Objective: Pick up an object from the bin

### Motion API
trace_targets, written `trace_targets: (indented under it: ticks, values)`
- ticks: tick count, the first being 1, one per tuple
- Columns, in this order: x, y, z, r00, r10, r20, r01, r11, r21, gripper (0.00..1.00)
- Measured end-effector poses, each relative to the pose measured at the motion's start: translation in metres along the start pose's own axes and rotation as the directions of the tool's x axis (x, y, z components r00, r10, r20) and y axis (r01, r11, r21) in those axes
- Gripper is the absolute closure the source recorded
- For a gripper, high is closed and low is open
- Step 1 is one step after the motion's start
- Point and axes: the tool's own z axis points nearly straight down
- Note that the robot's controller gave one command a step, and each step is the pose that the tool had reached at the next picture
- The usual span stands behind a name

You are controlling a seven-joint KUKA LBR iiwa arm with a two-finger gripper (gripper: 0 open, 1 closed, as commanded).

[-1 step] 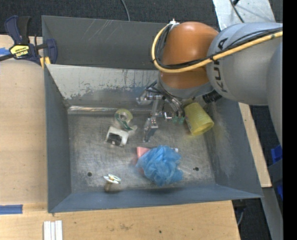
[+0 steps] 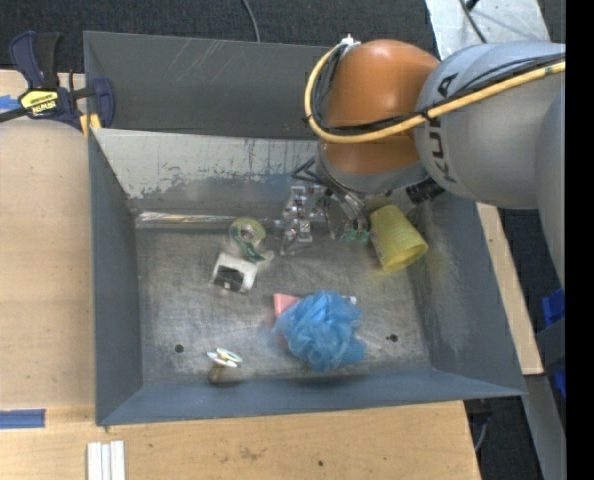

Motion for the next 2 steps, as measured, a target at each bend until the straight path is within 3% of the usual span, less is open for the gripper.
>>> trace_targets:
  ticks: [1, 2]
  values:
    - [0.0000, -0.0001, 0.0000, 1.000, 0.001, 0.000, -0.001, 1.000, 0.000, 0.00]
    - [0.0000, -0.0001, 0.0000, 1.000, 0.001, 0.000, -0.001, 1.000, 0.000, 0.00]
